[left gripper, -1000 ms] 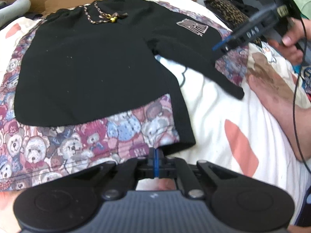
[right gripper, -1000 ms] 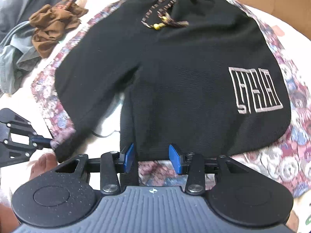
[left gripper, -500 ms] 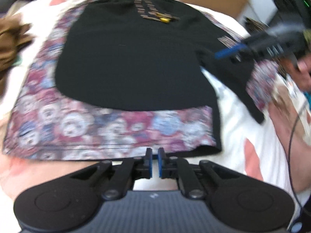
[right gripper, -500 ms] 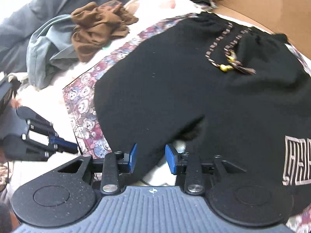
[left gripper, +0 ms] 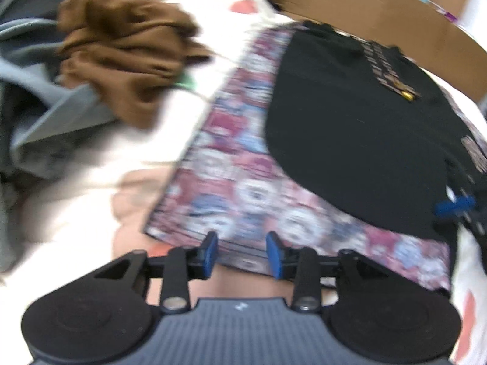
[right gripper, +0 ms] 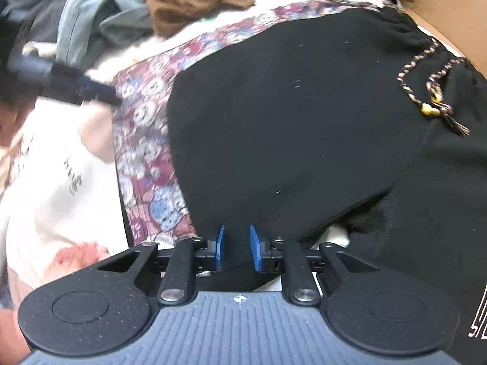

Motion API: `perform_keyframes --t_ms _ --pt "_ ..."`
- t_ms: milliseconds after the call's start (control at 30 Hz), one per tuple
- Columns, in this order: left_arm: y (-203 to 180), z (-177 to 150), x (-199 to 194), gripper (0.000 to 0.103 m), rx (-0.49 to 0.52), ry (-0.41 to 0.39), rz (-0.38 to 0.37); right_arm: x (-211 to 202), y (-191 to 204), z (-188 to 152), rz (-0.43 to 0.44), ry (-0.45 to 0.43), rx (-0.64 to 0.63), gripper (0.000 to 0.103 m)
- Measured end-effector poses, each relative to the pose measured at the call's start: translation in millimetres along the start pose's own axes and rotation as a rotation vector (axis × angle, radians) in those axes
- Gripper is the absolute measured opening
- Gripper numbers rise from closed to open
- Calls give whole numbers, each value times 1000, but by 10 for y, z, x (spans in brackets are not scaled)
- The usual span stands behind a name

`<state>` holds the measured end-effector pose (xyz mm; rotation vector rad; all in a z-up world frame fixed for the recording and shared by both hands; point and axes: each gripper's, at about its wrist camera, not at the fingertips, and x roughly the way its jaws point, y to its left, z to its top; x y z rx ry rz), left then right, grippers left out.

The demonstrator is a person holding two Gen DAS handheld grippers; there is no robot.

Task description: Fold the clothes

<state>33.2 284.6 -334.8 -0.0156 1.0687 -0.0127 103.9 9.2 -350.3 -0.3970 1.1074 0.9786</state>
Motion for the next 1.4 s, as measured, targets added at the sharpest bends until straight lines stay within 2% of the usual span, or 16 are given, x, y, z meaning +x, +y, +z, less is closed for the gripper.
perform_keyframes --t_ms 100,233,467,533,667,767,833,867,900,967,1000,1133,1333,1400 --pt "138 60 45 58 -25 -10 47 30 57 -47 14 10 10 24" --pt "267 99 131 59 -65 2 46 51 161 -135 35 25 19 19" --pt "406 95 216 59 -94 -5 54 38 201 -172 51 38 65 19" --pt "438 83 234 59 -101 -10 48 54 210 -188 90 64 92 7" --pt "472 56 256 58 -97 -30 35 52 265 -262 79 65 81 10" --pt "474 48 244 54 -77 -52 23 60 175 -237 98 81 136 10" --pt "489 42 243 48 -68 -62 14 53 188 -249 101 85 136 10" --pt "504 35 246 42 -68 -64 11 50 194 -255 102 86 136 10" --pt "519 29 250 29 -67 -66 9 50 207 -259 105 88 136 10" --pt "547 21 229 13 -67 -65 7 48 223 -249 109 89 135 10" --pt "561 18 217 10 -67 -64 6 45 222 -248 111 89 138 10" --pt "609 10 170 8 -63 -61 7 -5 200 -215 115 68 164 9" --pt "694 23 155 7 -95 -49 -4 -150 92 -47 87 -27 171 9" --pt "718 21 159 7 -112 -47 -14 -119 30 -27 77 -22 179 8"
